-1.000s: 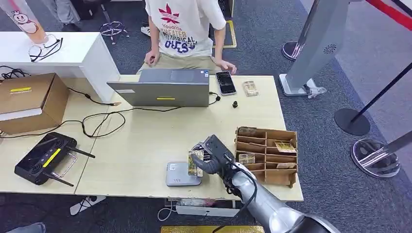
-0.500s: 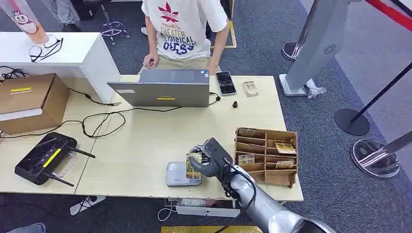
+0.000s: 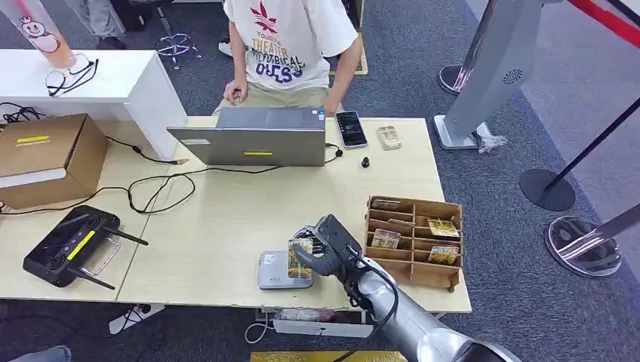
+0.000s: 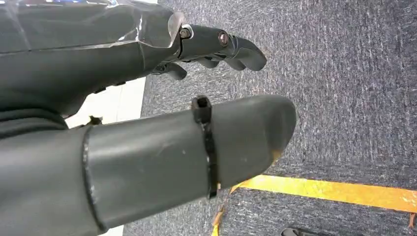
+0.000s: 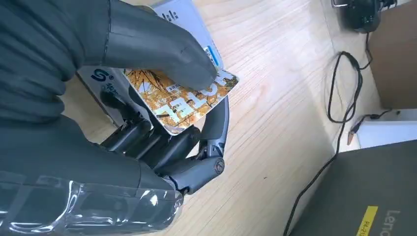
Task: Pass the card to the sensor for recognition and then transmit it.
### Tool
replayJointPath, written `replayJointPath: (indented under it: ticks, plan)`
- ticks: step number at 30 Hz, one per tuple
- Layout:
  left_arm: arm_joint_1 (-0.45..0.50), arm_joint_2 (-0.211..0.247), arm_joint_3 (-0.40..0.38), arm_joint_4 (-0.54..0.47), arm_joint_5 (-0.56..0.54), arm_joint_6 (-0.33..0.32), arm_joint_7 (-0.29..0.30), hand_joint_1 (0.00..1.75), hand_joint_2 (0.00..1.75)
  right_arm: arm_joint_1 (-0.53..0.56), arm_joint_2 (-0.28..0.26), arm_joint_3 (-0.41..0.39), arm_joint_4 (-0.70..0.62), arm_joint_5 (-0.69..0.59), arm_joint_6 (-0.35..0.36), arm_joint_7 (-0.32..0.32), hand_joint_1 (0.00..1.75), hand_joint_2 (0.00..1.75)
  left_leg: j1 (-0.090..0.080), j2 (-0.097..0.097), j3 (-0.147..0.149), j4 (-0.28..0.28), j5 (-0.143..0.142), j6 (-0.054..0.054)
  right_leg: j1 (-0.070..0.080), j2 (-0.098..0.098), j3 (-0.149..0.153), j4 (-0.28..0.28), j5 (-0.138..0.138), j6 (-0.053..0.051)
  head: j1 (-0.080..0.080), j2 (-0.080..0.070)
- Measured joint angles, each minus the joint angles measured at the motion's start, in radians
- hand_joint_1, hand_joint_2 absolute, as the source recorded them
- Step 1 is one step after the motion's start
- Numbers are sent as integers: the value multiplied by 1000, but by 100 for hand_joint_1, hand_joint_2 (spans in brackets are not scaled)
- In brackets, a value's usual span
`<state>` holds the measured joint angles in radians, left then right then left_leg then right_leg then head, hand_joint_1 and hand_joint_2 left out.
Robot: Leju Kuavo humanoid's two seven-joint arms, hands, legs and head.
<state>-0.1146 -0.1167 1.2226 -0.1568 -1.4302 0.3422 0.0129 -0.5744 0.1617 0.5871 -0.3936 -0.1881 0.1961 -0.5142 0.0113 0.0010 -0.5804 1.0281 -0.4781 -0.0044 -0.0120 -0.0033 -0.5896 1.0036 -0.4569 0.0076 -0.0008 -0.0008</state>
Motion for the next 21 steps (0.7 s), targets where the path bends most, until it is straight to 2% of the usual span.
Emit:
replayJointPath:
  ticks: [6, 12, 21]
  plan:
    - [0, 0, 0, 0, 0, 0, 1, 0, 0, 0, 0, 0, -1, 0, 0, -1, 175, 175, 0, 0, 0, 0, 0, 0, 0, 0, 0, 0, 0, 0, 0, 0]
    - [-1, -2, 0, 0, 5, -2, 10, 0, 0, -8, 0, -29, -70, -1, 14, -34, 175, 175, 0, 0, -1, 0, 0, 0, 0, 0, -1, 0, 0, 0, 0, 0]
    - [-1, -2, 0, 0, 18, 0, 8, 0, 0, -11, 0, -34, -105, -1, 42, -23, 175, 175, 0, 0, -1, 0, 0, 0, 0, 0, -1, 0, 0, 0, 0, 0]
